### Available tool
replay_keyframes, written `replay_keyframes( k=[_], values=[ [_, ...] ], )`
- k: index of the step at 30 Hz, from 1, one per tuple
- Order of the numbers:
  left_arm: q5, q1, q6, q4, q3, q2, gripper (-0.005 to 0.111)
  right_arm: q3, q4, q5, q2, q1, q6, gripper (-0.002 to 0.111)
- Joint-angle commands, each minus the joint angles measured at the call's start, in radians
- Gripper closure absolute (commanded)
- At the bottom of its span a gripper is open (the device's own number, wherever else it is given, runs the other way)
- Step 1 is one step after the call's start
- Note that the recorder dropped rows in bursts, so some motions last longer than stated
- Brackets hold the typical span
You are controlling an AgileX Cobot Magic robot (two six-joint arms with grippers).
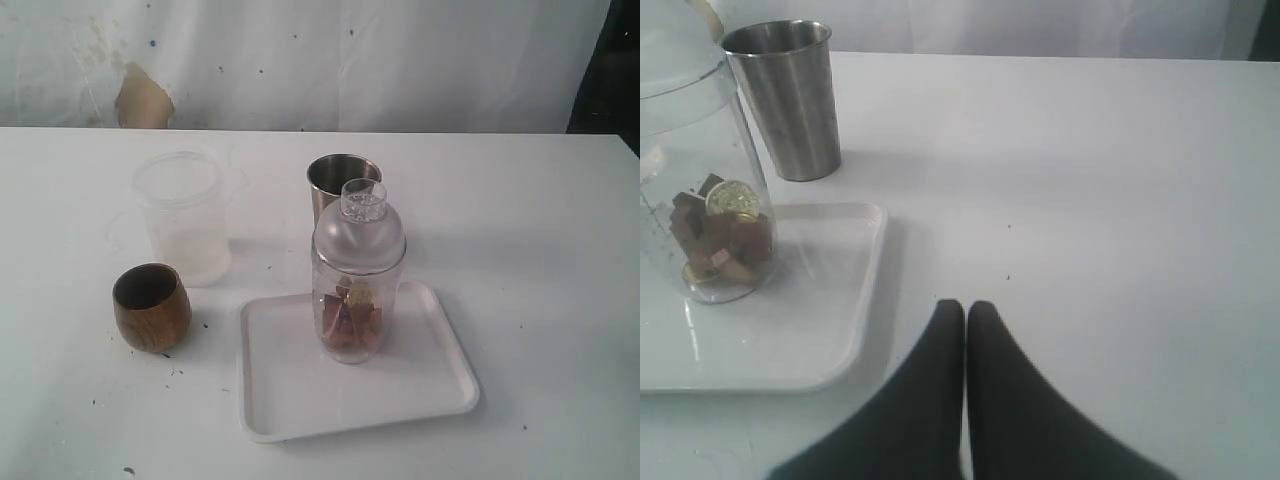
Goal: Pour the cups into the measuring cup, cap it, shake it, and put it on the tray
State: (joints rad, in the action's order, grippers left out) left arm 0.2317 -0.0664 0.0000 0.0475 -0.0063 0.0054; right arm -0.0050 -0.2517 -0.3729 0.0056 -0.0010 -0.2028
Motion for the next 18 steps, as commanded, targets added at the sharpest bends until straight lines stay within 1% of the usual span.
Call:
replay_keyframes(
  k=[1, 5, 8, 10, 14, 18],
  values=[
    [0.001, 0.000, -0.007, -0.003, 0.006, -0.005, 0.107, 0.005, -0.003, -0.003, -0.006, -0.009, -0.003, 0.108],
    [0.001, 0.002, 0.000, -0.003, 0.006, -0.005, 0.107, 0.005, -0.003, -0.003, -0.006, -0.009, -0.003, 0.108],
    [0.001, 0.027, 0.000, -0.003, 0.006, -0.005, 0.107, 0.005, -0.003, -0.003, -0.006, -0.009, -0.003, 0.108],
    [0.001, 0.032, 0.000, -0.003, 0.006, -0.005, 0.107, 0.005, -0.003, -0.003, -0.006, -0.009, -0.003, 0.108],
    [0.001, 0.032, 0.000, -0.003, 0.006, -0.005, 0.107, 0.005, -0.006, -0.003, -0.006, -0.009, 0.031, 0.108],
    [0.001, 0.032, 0.000, -0.003, 0.006, -0.005, 0.107, 0.005, -0.005, -0.003, -0.006, -0.009, 0.022, 0.108]
  ],
)
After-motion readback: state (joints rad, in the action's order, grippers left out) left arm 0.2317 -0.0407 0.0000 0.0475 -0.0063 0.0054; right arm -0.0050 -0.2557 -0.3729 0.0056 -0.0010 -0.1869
